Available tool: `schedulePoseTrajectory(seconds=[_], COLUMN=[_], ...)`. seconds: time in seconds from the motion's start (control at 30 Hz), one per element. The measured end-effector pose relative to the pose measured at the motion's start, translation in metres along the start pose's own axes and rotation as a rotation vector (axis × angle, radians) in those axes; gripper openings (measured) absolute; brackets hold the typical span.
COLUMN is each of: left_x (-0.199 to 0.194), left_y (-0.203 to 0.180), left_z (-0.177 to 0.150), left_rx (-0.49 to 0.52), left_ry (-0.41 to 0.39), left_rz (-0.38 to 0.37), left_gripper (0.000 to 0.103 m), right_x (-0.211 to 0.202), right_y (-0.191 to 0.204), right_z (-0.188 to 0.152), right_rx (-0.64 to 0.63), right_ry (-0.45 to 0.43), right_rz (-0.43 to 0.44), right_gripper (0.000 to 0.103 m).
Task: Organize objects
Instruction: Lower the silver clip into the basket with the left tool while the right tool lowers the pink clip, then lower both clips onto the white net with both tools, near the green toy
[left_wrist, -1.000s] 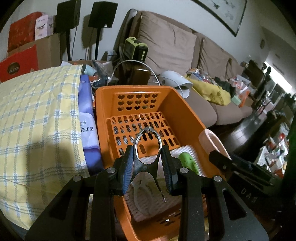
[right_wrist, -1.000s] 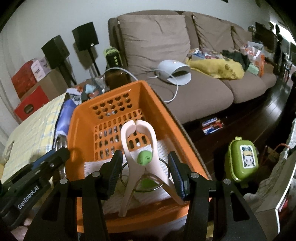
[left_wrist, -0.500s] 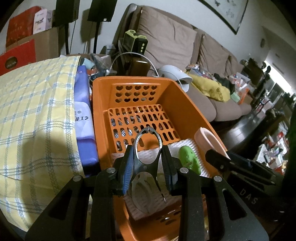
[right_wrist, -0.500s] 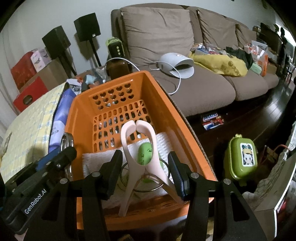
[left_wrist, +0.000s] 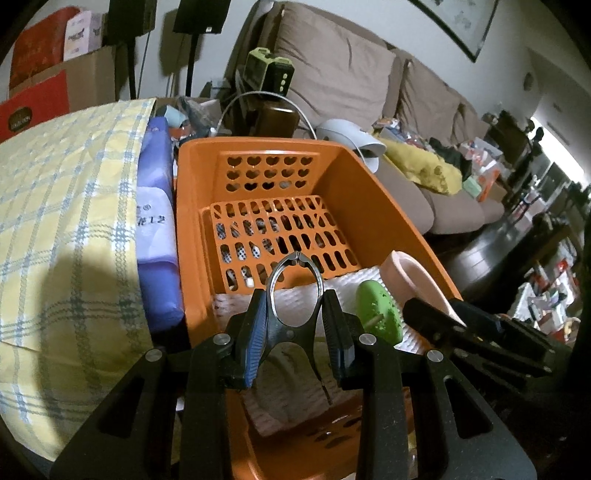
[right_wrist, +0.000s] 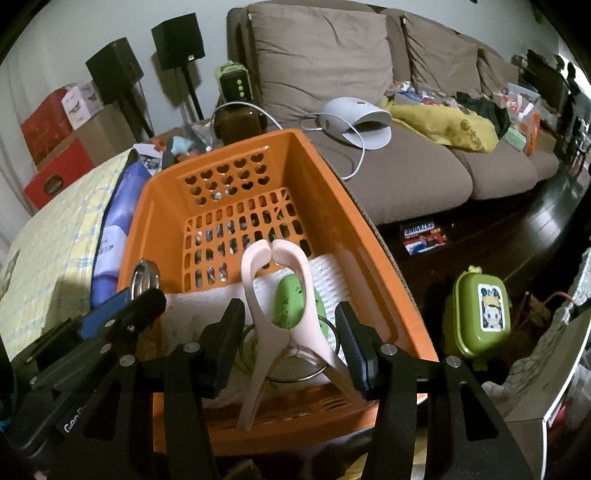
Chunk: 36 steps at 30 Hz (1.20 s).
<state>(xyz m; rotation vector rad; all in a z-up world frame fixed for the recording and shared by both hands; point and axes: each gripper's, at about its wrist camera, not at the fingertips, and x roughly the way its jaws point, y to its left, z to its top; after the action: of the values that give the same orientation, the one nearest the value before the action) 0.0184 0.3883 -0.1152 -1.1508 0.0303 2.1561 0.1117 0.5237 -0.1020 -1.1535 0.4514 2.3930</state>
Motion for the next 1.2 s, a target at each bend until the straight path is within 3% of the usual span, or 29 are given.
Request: schedulePoseTrajectory(seconds=[0.83,1.2], left_x=[0.006,0.015], left_y=[-0.001,-0.004], left_z=[-0.002,-0.010], left_rx=[0.015,0.044], left_ry=[0.033,0.084], left_rz=[0.005,0.006], left_gripper=[0.028,0.028], right_x=[0.013,0.016], right_y=[0.003,-0.001], right_z=[-0.005,-0.006], right_rx=[-0.041,-0.032], right_ry=[0.060,0.072], right_rz=[-0.047,-0.065], right_gripper=[0.052,0.052])
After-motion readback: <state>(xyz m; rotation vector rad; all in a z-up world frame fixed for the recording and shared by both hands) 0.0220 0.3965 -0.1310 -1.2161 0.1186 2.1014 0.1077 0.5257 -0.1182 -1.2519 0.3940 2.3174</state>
